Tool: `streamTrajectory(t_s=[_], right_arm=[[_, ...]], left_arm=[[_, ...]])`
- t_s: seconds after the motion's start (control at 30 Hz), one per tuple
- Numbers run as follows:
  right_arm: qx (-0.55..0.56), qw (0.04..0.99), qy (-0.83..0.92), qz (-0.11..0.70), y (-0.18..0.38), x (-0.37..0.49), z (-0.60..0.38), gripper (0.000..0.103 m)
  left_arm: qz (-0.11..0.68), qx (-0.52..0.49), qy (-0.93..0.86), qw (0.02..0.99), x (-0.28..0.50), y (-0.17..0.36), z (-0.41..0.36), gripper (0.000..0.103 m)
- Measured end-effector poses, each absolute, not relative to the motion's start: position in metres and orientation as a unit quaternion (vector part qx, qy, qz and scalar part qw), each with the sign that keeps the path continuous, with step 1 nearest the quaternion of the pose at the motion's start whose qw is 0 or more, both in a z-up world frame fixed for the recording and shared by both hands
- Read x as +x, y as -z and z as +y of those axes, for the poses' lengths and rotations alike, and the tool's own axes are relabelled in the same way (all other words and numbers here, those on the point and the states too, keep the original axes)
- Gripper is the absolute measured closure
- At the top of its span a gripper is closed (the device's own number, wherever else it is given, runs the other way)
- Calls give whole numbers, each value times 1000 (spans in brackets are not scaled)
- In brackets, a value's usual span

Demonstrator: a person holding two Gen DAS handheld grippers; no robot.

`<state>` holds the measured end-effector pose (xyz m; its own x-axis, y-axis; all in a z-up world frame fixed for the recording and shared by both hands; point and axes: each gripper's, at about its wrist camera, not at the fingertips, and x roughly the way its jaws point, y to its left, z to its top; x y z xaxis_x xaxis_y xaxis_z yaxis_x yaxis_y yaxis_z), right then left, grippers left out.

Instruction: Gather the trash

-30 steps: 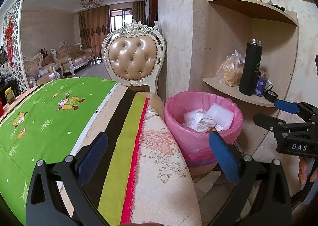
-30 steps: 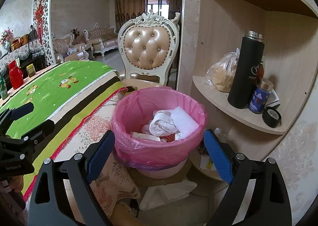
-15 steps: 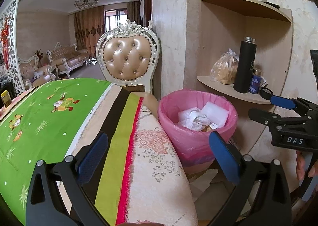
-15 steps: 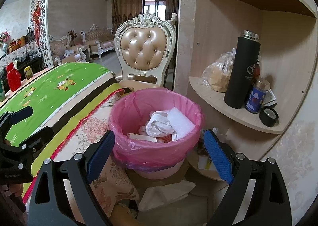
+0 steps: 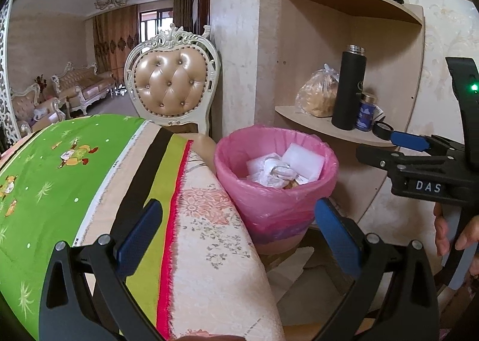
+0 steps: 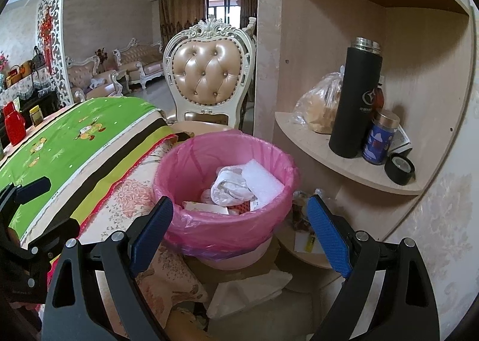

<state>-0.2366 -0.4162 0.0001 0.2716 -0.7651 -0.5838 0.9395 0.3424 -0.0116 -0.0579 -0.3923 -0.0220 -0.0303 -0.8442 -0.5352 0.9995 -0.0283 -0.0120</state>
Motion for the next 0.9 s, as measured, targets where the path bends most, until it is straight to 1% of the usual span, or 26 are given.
streamTrajectory(t_s=[0.9], right_arm=[[171, 780, 545, 257, 0, -234, -414, 18]], left_arm=[[211, 189, 690, 667, -53, 25, -396, 4]])
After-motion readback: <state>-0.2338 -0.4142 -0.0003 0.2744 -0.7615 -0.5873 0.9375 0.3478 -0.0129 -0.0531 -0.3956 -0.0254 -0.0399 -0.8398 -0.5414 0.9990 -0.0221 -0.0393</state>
